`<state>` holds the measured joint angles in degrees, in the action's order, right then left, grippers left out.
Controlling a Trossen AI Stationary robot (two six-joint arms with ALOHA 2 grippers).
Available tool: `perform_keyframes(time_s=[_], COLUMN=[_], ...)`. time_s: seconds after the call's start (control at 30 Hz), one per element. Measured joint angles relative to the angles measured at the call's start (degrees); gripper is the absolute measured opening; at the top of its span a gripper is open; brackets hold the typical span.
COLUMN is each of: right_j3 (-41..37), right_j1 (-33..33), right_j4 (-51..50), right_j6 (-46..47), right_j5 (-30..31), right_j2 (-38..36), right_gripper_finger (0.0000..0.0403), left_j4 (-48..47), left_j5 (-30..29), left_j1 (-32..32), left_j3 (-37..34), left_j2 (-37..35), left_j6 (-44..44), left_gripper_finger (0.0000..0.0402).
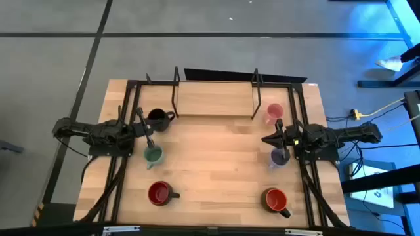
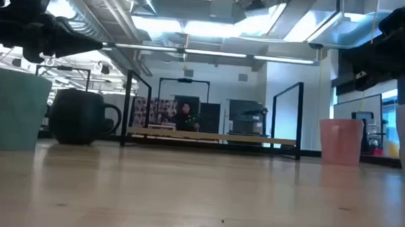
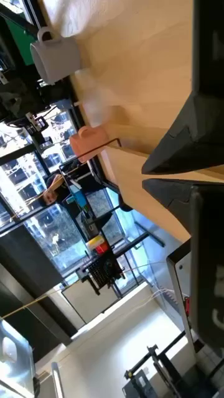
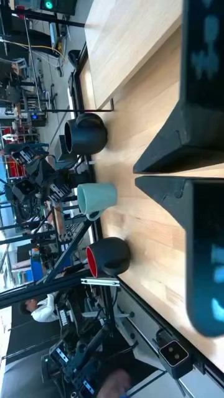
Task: Place coffee mugs
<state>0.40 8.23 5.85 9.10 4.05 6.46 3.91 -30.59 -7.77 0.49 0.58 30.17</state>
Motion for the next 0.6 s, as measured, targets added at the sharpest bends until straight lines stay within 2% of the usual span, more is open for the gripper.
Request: perform_keyframes(time_s=[0.6], right_j3=[0.00], right_j1=[0.00], right_j4=[0.44], right_j6=[0.06], right_j5=[0.92], right_j2=[0.02], right_gripper_finger=[0.0007], left_j4=[0.00], left_j5=[0.00], left_j1=[0.02], left_j3=[0.01], left_j2=[0.00], left_j6=[0.28], left_gripper_finger=[0.0018])
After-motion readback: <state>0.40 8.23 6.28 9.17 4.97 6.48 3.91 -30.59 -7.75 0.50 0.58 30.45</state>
